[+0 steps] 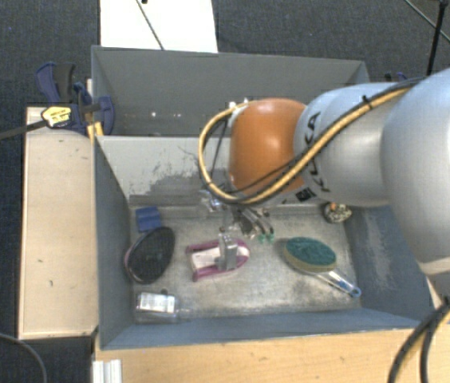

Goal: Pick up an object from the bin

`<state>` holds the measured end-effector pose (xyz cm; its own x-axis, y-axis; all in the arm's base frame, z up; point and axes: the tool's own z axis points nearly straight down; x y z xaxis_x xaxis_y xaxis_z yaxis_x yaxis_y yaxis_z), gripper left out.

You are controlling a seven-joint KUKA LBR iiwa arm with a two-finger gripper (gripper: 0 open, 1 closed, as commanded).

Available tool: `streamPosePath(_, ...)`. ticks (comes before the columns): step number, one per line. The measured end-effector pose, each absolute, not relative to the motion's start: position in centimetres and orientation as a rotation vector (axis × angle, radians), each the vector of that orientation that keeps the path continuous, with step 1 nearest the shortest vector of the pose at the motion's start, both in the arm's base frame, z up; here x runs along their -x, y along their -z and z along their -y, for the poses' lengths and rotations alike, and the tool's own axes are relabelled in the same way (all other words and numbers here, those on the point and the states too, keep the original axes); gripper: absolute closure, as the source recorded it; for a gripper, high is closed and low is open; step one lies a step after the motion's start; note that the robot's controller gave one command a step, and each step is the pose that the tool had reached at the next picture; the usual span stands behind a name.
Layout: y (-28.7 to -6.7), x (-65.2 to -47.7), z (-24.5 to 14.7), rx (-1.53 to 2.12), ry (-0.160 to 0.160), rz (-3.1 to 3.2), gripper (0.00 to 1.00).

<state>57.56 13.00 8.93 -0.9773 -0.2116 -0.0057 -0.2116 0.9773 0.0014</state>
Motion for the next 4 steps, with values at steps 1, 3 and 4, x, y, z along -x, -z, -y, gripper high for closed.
streamPosePath(1, -7.0, -52.6, -11.8, 0.532, -0.001, -3.098, 0.00)
streamPosePath(3, -15.9, -54.4, -11.5, 1.541, 0.002, -2.731, 1.00)
streamPosePath(4, -29.4, -51.6, -13.3, 1.529, 0.002, -2.735, 1.00)
